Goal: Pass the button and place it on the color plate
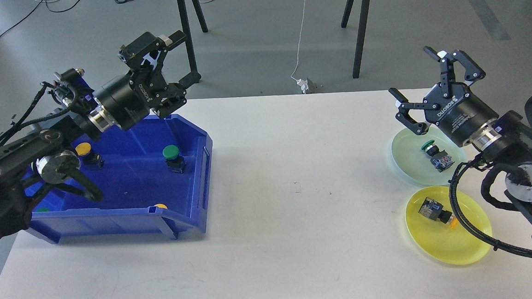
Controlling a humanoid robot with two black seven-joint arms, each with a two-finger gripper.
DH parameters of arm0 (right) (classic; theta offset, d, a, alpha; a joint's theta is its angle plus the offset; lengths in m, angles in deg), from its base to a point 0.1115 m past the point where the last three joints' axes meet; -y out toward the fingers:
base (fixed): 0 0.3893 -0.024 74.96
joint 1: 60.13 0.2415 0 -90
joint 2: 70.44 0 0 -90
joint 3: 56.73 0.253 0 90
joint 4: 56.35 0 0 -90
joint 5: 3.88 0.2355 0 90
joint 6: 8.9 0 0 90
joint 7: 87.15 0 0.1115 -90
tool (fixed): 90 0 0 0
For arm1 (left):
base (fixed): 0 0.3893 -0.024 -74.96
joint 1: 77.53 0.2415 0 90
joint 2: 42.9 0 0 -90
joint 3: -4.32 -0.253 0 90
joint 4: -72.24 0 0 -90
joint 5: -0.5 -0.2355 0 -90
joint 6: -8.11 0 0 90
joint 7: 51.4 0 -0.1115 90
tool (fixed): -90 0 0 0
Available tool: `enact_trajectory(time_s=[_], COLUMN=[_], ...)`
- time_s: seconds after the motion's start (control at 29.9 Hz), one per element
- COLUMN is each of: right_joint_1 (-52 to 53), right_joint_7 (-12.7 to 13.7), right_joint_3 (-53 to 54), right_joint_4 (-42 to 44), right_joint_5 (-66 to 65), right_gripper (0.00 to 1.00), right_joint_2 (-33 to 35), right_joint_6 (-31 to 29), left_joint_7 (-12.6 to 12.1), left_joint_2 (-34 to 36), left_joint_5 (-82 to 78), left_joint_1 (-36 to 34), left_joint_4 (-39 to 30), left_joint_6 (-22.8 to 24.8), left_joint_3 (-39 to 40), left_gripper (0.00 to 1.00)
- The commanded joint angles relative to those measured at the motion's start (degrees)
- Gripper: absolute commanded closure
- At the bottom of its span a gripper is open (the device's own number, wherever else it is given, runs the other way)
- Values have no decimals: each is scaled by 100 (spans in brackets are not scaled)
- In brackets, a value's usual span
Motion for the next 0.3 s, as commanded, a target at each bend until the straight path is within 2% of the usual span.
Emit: enact_trajectory(time_s=[0.0,0.27], right_joint_1=[262,684], right_joint_7=[49,41], right_joint_3=[-169,-337], right_joint_4=[281,510], right_joint_5=[469,867], right_gripper=[1,1], right_joint_2=[-59,-429], right_joint_6=[-55,-55], left_joint_7=[0,0], left_joint_2=[-30,-91], left_joint_5=[207,260], left_joint_1=[107,142], left_joint_4=[161,706], left_joint_6=[0,0], left_joint_3=[361,556], left_gripper=[3,3])
